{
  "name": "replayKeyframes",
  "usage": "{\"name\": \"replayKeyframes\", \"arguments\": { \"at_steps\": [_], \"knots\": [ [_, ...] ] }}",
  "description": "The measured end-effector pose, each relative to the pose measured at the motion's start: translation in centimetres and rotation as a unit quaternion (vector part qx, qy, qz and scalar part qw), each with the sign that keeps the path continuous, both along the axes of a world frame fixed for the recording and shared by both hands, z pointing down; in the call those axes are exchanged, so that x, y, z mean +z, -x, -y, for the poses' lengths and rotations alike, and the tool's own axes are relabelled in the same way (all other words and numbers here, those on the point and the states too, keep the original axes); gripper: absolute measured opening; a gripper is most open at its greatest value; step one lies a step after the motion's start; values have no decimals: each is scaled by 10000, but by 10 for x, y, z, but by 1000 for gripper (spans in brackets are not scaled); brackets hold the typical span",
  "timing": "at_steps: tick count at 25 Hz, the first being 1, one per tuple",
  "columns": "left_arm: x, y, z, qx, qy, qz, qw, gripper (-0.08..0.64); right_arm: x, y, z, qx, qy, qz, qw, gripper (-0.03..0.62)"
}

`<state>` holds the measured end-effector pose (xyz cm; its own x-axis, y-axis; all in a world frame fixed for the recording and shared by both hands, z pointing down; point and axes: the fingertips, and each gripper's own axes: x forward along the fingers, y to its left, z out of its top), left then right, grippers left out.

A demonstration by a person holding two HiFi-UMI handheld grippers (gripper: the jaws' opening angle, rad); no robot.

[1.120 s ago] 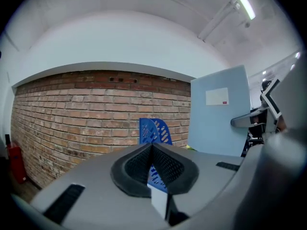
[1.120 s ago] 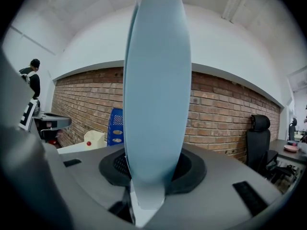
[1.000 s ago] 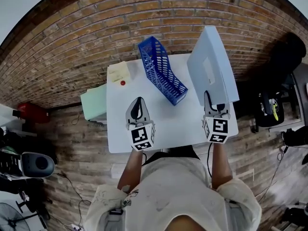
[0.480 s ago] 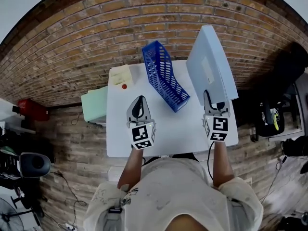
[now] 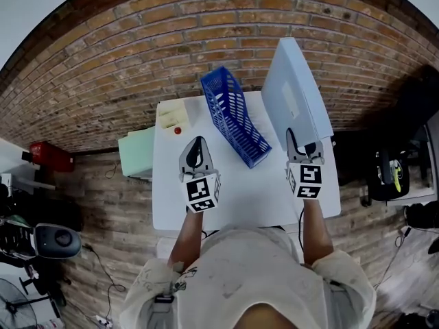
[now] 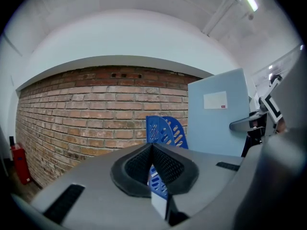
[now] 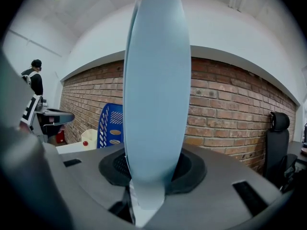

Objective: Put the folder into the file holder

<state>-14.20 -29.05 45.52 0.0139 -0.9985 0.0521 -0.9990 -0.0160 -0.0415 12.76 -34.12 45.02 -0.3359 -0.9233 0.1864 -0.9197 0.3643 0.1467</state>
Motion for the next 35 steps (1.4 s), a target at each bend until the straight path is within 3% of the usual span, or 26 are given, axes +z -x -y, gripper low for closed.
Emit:
{"name": "replayKeyframes", "arguments": {
  "at_steps": [13,21,29,35],
  "knots": [
    [6,-4,0,50,69,-12,10000,8,0,5,-1,-59,27,-26,10000,156],
    [5,-5,0,71,27,-46,10000,8,-68,10,-10,-175,-690,187,9973,156],
    [2,-7,-1,66,-37,-67,9999,8,-141,22,-33,-542,-1520,520,9855,156],
    [-1,-5,-3,43,-72,-63,9999,8,-168,42,-49,-992,-1737,725,9771,156]
  ]
}}
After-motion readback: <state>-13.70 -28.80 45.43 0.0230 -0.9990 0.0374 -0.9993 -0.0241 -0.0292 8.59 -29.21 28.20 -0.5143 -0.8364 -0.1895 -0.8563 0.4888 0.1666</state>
